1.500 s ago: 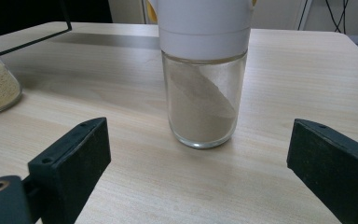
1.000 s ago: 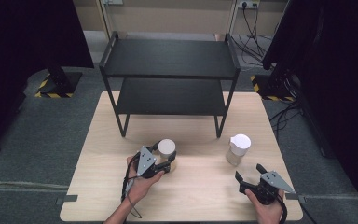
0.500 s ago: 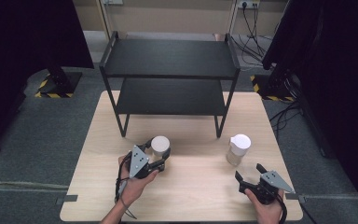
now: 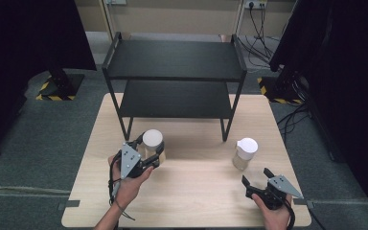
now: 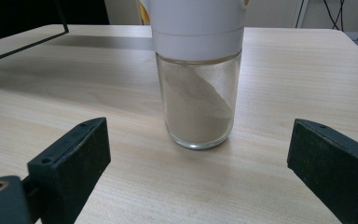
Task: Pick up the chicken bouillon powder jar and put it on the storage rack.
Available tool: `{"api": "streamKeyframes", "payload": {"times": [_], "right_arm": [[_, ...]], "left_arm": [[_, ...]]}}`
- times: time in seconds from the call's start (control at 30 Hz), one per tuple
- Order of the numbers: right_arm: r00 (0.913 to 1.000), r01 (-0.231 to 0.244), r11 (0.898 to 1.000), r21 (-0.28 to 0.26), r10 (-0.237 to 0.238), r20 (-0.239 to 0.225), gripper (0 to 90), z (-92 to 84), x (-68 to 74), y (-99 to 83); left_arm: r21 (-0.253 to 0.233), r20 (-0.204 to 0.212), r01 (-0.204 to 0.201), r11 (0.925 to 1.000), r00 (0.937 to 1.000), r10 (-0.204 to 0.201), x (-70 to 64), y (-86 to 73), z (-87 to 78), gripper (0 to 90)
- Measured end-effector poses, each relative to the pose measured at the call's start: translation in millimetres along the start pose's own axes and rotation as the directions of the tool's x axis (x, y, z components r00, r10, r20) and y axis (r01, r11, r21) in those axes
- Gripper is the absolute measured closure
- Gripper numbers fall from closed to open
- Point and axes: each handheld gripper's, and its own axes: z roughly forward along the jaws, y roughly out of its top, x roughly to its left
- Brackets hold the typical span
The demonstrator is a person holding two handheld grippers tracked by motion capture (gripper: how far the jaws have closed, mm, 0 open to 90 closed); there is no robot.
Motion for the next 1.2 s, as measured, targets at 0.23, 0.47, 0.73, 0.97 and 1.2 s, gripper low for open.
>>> {"api": "streamKeyframes", "payload": {"times": [0.23,0.47,0.73,0.97,1.2], "right_arm": [[1.0000,-0.001,1.000,0.002,0.001,0.001,6.0,0.3,0.1,0.4],[1.0000,-0.001,1.000,0.001,0.001,0.001,6.0,0.3,0.0,0.2],[1.0000,-0.003,1.000,0.002,0.003,0.002,6.0,0.5,0.0,0.5],[1.0000,-0.006,1.000,0.003,0.006,0.004,6.0,0.6,0.2,0.7],[1.0000,-0.007,1.000,0.007,0.007,0.004,6.0,1.0,0.2,1.5]], "left_arm": [[-0.040,-0.037,0.006,0.9992,0.9993,-0.008,2.8,11.3,-0.5,33.4],[-0.072,-0.064,0.000,0.9974,0.9980,-0.005,6.4,24.7,0.4,33.5],[-0.102,-0.094,0.000,0.9947,0.9955,-0.010,12.2,39.5,3.0,33.5],[-0.113,-0.114,0.003,0.9936,0.9934,-0.016,16.2,49.4,5.5,33.5],[-0.119,-0.129,0.010,0.9929,0.9913,-0.025,20.5,60.4,8.7,33.5]]}}
